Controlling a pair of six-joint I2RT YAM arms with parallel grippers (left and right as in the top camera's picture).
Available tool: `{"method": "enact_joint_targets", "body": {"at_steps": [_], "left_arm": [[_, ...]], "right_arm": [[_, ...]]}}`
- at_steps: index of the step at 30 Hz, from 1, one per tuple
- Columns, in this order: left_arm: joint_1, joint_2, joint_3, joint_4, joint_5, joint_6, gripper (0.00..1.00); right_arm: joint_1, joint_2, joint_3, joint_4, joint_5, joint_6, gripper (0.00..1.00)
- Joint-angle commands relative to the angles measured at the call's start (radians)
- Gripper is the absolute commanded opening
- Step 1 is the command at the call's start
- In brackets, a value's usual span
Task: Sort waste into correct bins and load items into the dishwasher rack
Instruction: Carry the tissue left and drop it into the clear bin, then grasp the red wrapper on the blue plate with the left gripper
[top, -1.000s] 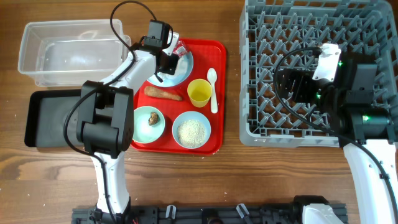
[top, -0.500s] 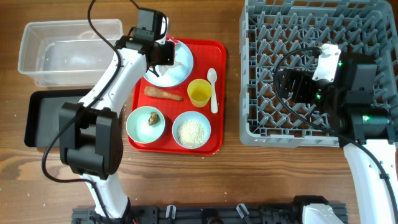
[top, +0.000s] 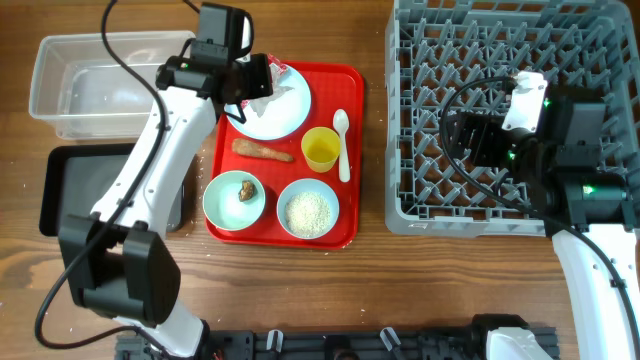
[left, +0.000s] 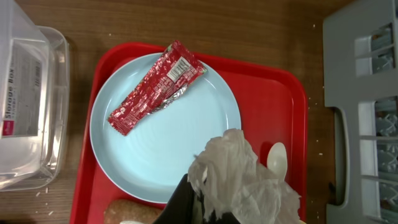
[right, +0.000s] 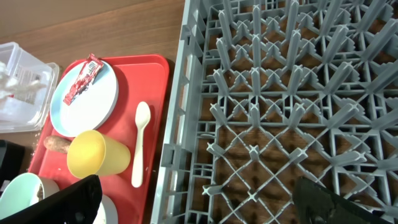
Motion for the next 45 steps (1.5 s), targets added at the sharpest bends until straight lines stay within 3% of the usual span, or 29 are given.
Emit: {"method": "enact_joint_targets", "body": {"at_steps": [1, 10, 16, 19, 23, 26, 28, 31, 35, 39, 45], "left_arm": [[0.046, -0.044, 0.007, 0.004, -0.077, -0.092, 0.04], [0.237, -0.044, 0.007, 0.055, -0.079, -0.201, 0.04], [0.329, 0.02, 0.007, 0.184, -0.256, -0.245, 0.04], [0.36, 0.091, 0.007, 0.239, -0.256, -0.24, 0.05], [0.381, 0.203, 0.007, 0.248, -0.256, -0.19, 0.3], [0.383, 0.234, 0.007, 0.252, -0.256, -0.146, 0.77], [0.376, 0.225, 0.007, 0.261, -0.248, -0.058, 0.98], [0.354, 0.171, 0.026, 0.259, -0.238, 0.111, 1.0], [0.278, 0.117, 0.038, 0.259, -0.072, 0.354, 0.99], [0.166, 0.138, 0.038, 0.26, -0.032, 0.523, 0.98], [0.089, 0.264, 0.038, 0.281, -0.045, 0.554, 0.97]], "right_arm": [[0.006, 0.01, 0.017, -0.001, -0.009, 0.014, 1.0], [0.006, 0.01, 0.017, 0.0, -0.009, 0.014, 1.0], [0.006, 0.01, 0.018, 0.0, -0.009, 0.014, 1.0], [0.006, 0.01, 0.017, 0.0, -0.009, 0.022, 1.0], [0.006, 0.01, 0.017, -0.013, -0.009, 0.021, 1.0], [0.006, 0.01, 0.017, -0.014, -0.009, 0.021, 1.0], [0.006, 0.01, 0.017, -0.013, -0.009, 0.022, 1.0], [0.006, 0.01, 0.017, -0.011, -0.009, 0.022, 1.0], [0.006, 0.01, 0.017, -0.01, -0.009, 0.021, 1.0], [0.006, 0.01, 0.017, -0.011, -0.009, 0.022, 1.0], [0.006, 0.01, 0.017, -0.011, -0.009, 0.022, 1.0]]}}
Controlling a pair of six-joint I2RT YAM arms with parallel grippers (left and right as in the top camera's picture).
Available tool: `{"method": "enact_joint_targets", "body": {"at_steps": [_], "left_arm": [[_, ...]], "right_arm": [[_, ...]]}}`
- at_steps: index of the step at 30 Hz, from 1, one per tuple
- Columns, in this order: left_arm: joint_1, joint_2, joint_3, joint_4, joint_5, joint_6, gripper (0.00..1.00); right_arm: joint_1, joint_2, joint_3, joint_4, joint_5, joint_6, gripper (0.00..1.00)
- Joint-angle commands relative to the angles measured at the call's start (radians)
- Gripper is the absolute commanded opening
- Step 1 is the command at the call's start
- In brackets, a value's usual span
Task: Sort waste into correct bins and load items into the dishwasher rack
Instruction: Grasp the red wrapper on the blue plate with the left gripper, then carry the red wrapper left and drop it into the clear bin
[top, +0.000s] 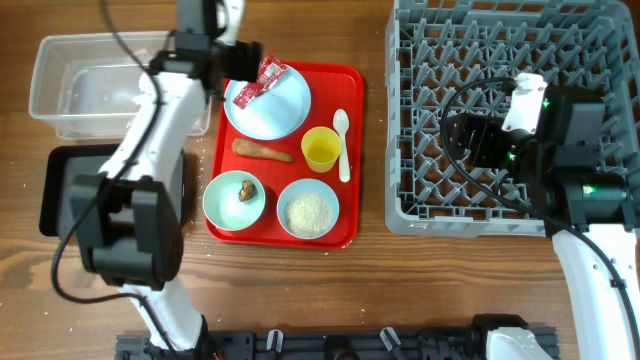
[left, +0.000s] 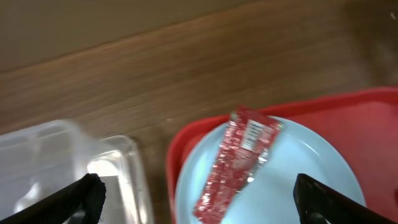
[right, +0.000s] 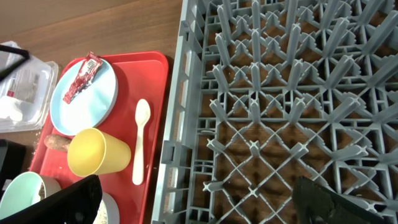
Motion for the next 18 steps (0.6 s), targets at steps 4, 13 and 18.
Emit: {"method": "enact_joint_targets", "body": {"at_steps": [4, 13, 18], "left_arm": [[-0.026, 0.172, 0.011, 0.019, 0.038, 0.078, 0.96], [-0.054, 0.258, 0.011, 0.064, 0.047, 0.077, 0.94], [-0.054, 0.309, 0.011, 0.077, 0.047, 0.076, 0.92]], "right_arm": [[0.006, 0.024, 0.018, 0.002, -0.009, 0.011, 1.0], [0.006, 0.07, 0.018, -0.002, -0.01, 0.03, 1.0], [0.006, 0.071, 0.018, -0.002, -0.01, 0.03, 1.0]]}}
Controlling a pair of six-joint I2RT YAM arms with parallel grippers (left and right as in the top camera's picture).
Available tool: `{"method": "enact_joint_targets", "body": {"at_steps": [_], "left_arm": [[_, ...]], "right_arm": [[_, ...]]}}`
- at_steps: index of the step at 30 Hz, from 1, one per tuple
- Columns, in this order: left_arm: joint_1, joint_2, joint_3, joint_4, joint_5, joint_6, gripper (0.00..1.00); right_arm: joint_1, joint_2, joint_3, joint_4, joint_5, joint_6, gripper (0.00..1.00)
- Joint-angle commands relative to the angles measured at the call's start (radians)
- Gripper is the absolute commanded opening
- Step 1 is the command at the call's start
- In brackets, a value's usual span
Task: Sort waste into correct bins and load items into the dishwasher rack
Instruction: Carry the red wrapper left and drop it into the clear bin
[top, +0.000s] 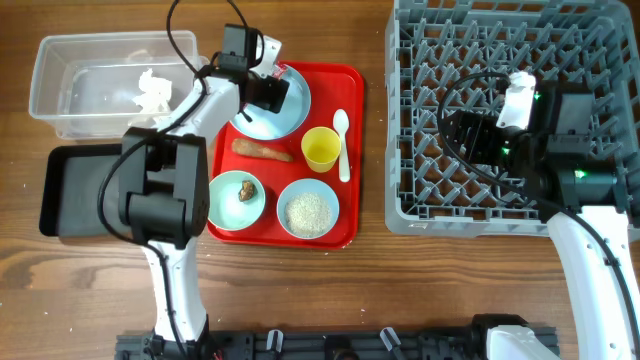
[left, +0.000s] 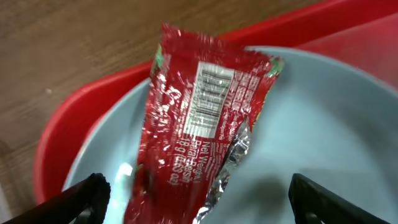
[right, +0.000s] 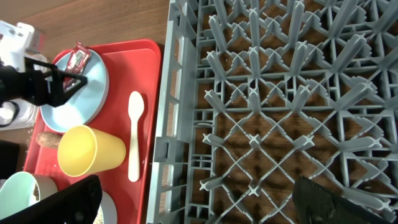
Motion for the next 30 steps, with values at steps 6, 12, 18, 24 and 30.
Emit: {"method": "enact_joint_targets", "body": {"at_steps": [6, 12, 18, 24, 30], "left_arm": [[-0.003, 0.066, 0.011, 0.0, 0.013, 0.011, 0.25], [-0.01, 0.026, 0.015, -0.015, 0.012, -0.137, 0.04], [0.004, -0.278, 0.049, -0.105, 0.003, -0.357, 0.04], [0.105, -0.423, 0.048, -0.141, -0.271, -0.455, 0.04], [0.281, -0.322, 0.047, -0.164, -0.261, -0.547, 0.04]], "right_arm": [[0.006, 0.005, 0.018, -0.007, -0.01, 0.012, 1.0], [0.006, 0.005, 0.018, -0.013, -0.01, 0.037, 1.0], [0.006, 0.005, 0.018, -0.013, -0.01, 0.037, 1.0], [0.006, 0.005, 0.018, -0.012, -0.01, 0.037, 1.0], [0.006, 0.005, 0.018, -0.012, -0.01, 0.037, 1.0]]}}
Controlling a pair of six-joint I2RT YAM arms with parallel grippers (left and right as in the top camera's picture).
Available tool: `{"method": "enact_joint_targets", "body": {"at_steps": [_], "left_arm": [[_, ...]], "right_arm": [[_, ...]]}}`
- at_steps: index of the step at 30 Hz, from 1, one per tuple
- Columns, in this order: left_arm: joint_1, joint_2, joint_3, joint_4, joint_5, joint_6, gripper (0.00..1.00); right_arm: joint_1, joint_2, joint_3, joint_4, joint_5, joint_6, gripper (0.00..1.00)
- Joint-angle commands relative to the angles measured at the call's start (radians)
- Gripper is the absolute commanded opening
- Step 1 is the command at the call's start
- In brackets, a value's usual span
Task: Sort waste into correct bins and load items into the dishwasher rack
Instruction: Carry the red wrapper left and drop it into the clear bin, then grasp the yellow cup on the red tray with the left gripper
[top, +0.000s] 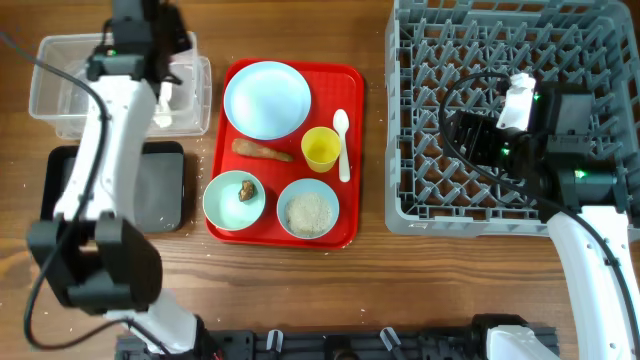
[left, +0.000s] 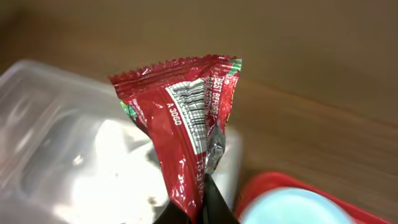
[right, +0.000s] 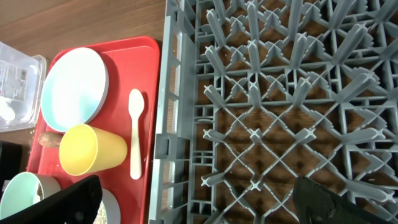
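My left gripper (left: 202, 210) is shut on a red foil wrapper (left: 186, 118), which hangs above the clear plastic bin (left: 43, 137). Overhead, the left gripper (top: 150, 45) sits over that bin's (top: 60, 80) right end, where a crumpled white napkin (top: 163, 98) lies. The light blue plate (top: 266, 100) on the red tray (top: 350, 75) is bare. My right gripper (right: 196, 202) is open over the grey dishwasher rack (right: 280, 93), with nothing between its fingers.
The tray also carries a yellow cup (top: 320, 149), a white spoon (top: 342, 145), a brown food piece (top: 262, 150), a bowl with a brown scrap (top: 234, 198) and a bowl of rice (top: 308, 209). A black bin (top: 115, 190) sits below the clear one.
The left gripper was open at the wrapper on the plate. Now it is shut on the wrapper and stands over the clear bin. The plate is bare. The right arm is still.
First the left gripper held a crumpled napkin above the plate. Then it was open near the clear bin. After that the napkin lay in the bin and the gripper was open at the red wrapper. Now it holds that wrapper over the bin.
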Motion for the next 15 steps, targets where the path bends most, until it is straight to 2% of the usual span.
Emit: {"method": "enact_joint_targets", "body": {"at_steps": [1, 2, 3, 4, 6, 8, 10, 15], "left_arm": [[0.085, 0.096, -0.017, -0.005, 0.01, -0.068, 0.04], [0.1, 0.119, -0.017, -0.003, 0.032, -0.067, 0.04], [0.104, 0.13, -0.017, -0.002, 0.035, -0.067, 0.09], [0.108, 0.148, -0.017, 0.003, 0.034, -0.066, 0.2], [0.109, 0.171, -0.017, 0.018, 0.034, -0.063, 0.69], [0.109, 0.174, -0.017, 0.026, 0.035, -0.063, 0.85], [0.109, 0.174, -0.017, 0.028, 0.046, -0.062, 0.89], [0.092, 0.158, -0.017, 0.0, 0.126, -0.055, 0.9]], "right_arm": [[0.006, 0.005, 0.018, 0.002, -0.01, 0.014, 1.0], [0.006, 0.005, 0.018, 0.002, -0.01, 0.014, 1.0], [0.006, 0.005, 0.018, 0.003, -0.01, 0.014, 1.0], [0.006, 0.005, 0.018, 0.003, -0.01, 0.014, 1.0], [0.006, 0.005, 0.018, 0.0, -0.01, 0.014, 1.0], [0.006, 0.005, 0.018, -0.002, -0.01, 0.014, 1.0], [0.006, 0.005, 0.018, -0.002, -0.01, 0.014, 1.0], [0.006, 0.005, 0.018, 0.002, -0.025, 0.014, 1.0]]}}
